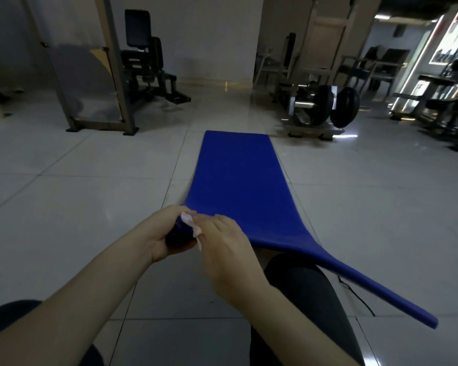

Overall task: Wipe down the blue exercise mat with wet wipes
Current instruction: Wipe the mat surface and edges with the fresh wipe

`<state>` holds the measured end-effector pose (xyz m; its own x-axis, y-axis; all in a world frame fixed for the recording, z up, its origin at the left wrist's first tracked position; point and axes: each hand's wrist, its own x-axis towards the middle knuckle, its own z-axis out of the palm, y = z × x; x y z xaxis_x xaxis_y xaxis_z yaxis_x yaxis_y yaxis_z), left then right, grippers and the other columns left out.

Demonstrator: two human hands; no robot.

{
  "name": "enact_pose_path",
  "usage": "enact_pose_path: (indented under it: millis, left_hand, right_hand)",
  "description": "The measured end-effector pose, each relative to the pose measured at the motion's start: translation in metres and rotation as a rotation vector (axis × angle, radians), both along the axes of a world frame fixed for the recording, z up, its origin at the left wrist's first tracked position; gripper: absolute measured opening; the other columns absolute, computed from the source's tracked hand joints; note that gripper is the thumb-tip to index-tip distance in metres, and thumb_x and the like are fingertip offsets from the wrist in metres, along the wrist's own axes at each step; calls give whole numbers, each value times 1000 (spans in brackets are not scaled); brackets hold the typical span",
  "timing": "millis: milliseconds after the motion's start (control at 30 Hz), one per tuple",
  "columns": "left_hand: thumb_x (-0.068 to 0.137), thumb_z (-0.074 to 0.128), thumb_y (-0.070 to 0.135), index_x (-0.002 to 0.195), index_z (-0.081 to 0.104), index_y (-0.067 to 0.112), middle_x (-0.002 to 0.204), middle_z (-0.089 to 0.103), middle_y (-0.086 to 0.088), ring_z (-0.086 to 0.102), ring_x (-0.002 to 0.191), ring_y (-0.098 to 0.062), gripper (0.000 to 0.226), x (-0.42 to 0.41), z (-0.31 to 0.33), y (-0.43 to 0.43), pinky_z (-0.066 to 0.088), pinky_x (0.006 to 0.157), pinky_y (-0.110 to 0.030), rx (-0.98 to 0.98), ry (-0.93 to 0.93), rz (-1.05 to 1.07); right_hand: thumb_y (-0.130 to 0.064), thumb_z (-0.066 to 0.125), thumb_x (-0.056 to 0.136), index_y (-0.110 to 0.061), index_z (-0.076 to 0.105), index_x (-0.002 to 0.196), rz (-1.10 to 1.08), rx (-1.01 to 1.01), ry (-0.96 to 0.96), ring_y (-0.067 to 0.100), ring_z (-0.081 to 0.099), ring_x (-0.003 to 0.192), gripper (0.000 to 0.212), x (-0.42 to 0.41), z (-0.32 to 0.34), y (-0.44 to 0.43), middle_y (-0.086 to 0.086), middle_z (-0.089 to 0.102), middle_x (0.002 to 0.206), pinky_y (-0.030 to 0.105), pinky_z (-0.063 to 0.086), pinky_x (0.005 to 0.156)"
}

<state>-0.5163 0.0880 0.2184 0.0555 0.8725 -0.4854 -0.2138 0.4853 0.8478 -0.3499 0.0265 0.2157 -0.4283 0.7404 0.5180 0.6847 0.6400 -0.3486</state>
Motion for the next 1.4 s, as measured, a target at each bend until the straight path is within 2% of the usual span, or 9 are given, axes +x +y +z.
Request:
enact_pose_path:
  millis: [100,200,300,467,667,900,1100,1267,1400]
  left_hand:
    - [74,65,6,84,68,3,84,69,-19,67,79,-26,11,2,2,-9,60,79,-39,13,34,-35]
    - [67,54,0,55,56,12,59,54,-6,56,52,-17,17,8,5,-17,51,54,-28,1,21,-37]
    - [76,54,2,74,60,9,68,58,-9,58,60,-20,9,11,6,-18,53,55,-29,8,31,-4]
    - [78,50,5,75,49,13,69,47,-9,49,58,-20,8,16,5,-18,47,50,-26,18,79,34]
    - [90,44,2,84,57,8,71,57,-6,55,58,-17,15,14,4,-18,44,53,-24,22,93,38]
    - [89,63,9,117,57,8,112,68,-18,67,86,-28,29,15,9,-18,56,48,-29,-82,148,130]
    - [89,65,12,114,57,12,109,68,-15,66,84,-26,26,17,6,-16,55,49,-29,-69,179,148]
    - [82,57,2,84,60,6,85,65,-11,61,74,-27,6,18,0,-25,50,60,-32,-62,175,151]
    - [78,60,5,91,60,3,87,65,-14,59,76,-30,13,11,0,-24,49,58,-32,-66,171,118]
  right_hand:
    - [-17,56,102,-15,70,112,15,-11,109,14,52,72,17,-4,12,5,0,62,81,32,48,66]
    - [-24,58,100,-14,75,92,2,-60,133,16,51,72,22,-10,14,12,1,62,79,39,49,65]
    - [-35,60,99,-24,77,91,-137,8,69,17,44,85,22,-13,10,13,-2,53,92,33,40,76]
    - [-17,71,88,-18,68,74,-290,18,-27,16,37,65,14,-29,16,5,-3,40,67,31,29,66]
    - [-10,53,96,-14,47,85,-205,-205,-70,18,39,75,14,-40,32,8,2,43,83,27,23,57]
    - [-22,49,103,-19,53,82,-227,-198,-56,12,48,71,21,16,7,-3,-5,52,79,32,48,66]
    - [-26,54,102,-23,50,76,-429,-288,31,9,50,68,27,43,1,-4,-7,52,73,31,52,69]
    - [-19,46,102,-13,57,93,-238,-330,-68,18,52,80,15,-33,16,-3,2,55,88,32,42,68]
    - [-22,48,100,-12,57,98,-193,-305,-141,18,47,76,14,-35,25,0,1,51,87,32,36,61]
